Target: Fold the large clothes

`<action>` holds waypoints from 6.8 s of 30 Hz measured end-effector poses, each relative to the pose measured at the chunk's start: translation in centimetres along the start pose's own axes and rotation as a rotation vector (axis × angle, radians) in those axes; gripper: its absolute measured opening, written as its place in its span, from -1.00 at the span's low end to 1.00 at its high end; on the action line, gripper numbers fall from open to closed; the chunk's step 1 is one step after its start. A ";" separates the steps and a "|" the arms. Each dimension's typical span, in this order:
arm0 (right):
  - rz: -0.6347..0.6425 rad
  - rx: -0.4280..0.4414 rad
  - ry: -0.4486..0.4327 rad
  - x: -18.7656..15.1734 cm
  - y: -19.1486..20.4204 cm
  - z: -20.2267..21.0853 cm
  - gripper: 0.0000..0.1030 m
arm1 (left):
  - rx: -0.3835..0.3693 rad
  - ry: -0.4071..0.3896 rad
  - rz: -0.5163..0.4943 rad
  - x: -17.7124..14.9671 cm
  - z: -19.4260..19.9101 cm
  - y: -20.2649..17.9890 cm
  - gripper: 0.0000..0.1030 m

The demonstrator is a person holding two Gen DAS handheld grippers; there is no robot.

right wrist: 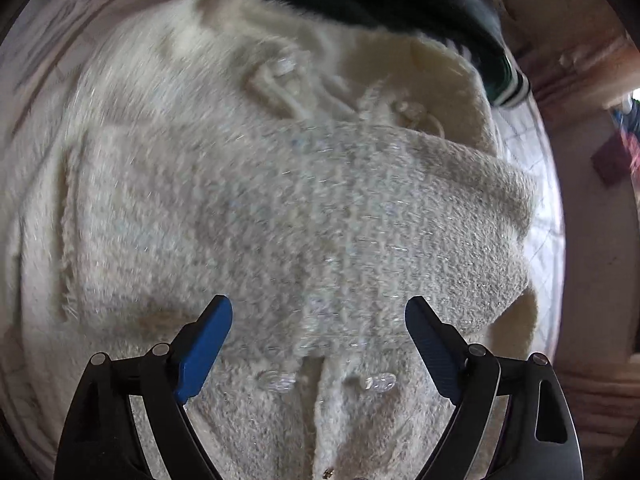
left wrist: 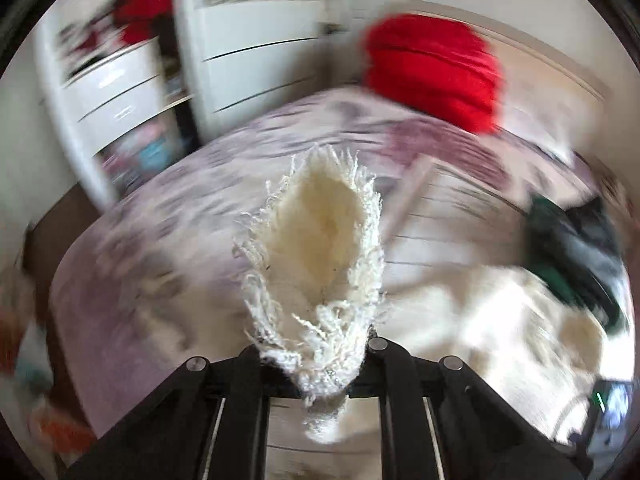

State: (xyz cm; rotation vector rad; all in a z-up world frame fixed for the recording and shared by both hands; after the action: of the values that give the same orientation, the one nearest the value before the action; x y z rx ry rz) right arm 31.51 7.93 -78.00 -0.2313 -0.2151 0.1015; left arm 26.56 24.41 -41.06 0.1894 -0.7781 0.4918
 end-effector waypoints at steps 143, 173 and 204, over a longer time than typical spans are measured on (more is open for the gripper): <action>-0.313 0.454 0.405 -24.1 -34.3 -5.3 0.16 | -0.006 0.315 -1.166 -39.1 20.7 -23.0 0.90; -0.734 1.086 0.216 -13.5 -35.1 -15.8 -0.47 | -0.003 0.426 -0.888 -29.4 15.9 -22.4 -0.89; -0.530 0.751 0.234 5.7 -18.1 -3.8 0.60 | -0.368 0.683 0.046 -12.6 -8.2 0.0 0.83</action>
State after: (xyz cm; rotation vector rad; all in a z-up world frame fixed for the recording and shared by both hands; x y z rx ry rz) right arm 39.21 -9.73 -76.15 0.5622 0.0100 -0.3689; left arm 24.05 22.79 -55.82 -0.3302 -0.1914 0.4098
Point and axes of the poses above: each gripper's, at about its wrist camera, not at the fingertips, and z roughly against the way its jaws point, y to its left, x to its top, the point moved 2 cm from there along -z, roughly the way its jaws point, and after that the axes turned 5 degrees about -y, right-handed, at the moved point
